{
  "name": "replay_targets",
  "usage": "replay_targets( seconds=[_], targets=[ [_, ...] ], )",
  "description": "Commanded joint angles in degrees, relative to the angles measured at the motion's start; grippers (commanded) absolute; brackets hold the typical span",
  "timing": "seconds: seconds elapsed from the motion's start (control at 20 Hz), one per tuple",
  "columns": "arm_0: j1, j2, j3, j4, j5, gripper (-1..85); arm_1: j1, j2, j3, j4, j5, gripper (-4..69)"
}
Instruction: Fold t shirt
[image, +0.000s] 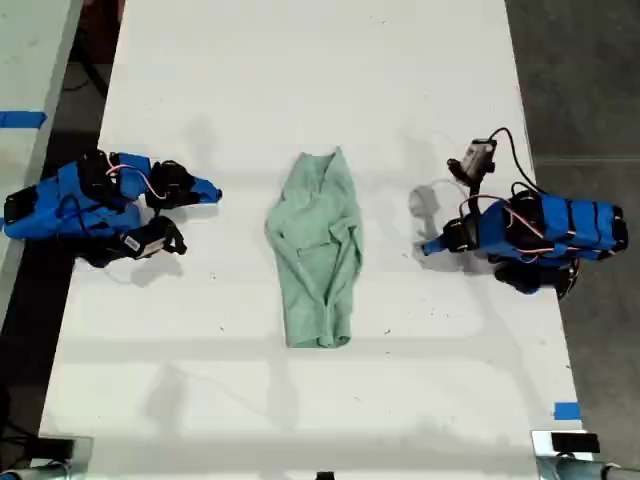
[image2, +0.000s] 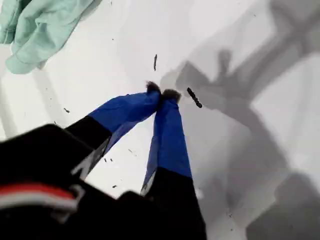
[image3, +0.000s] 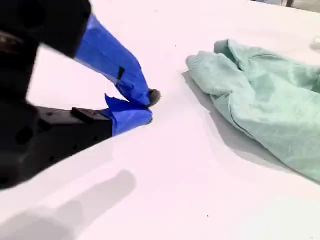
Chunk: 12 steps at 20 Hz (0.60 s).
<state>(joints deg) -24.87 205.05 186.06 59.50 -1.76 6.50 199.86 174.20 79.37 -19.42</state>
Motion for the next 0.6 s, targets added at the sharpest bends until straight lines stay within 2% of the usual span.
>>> replay_targets(
  seconds=[0.0,0.05,0.15,0.25,0.35,0.4,0.55],
  targets=[
    [8.1,0.5,1.1,-8.8,-1.8,-0.3,-0.4,0.7,2.9,-2.7,2.2,-1.0],
    [10.3,0.4,1.5,-12.1,-1.7,-0.3,-1.1,0.4,1.7,-2.6,3.8,-1.1],
    [13.0,-1.3,-0.2,-13.9,-2.7,-0.3,-2.4,-6.8,-5.3,-0.4,7.9,-1.1],
    [15.1,-9.4,-6.2,-13.5,-4.5,-0.3,-4.0,-20.5,-15.1,-2.3,10.0,-1.1],
    [19.1,-29.0,-17.7,-14.4,-8.0,-0.3,-7.2,-38.4,-27.2,-5.4,12.3,-1.0],
    [21.3,-43.7,-27.2,-13.4,-9.0,-0.3,-9.1,-47.8,-33.6,-6.9,13.1,-1.0],
    [26.8,-81.4,-63.1,0.6,-11.6,2.9,-16.3,-73.7,-54.6,-9.1,14.9,0.6]
  ],
)
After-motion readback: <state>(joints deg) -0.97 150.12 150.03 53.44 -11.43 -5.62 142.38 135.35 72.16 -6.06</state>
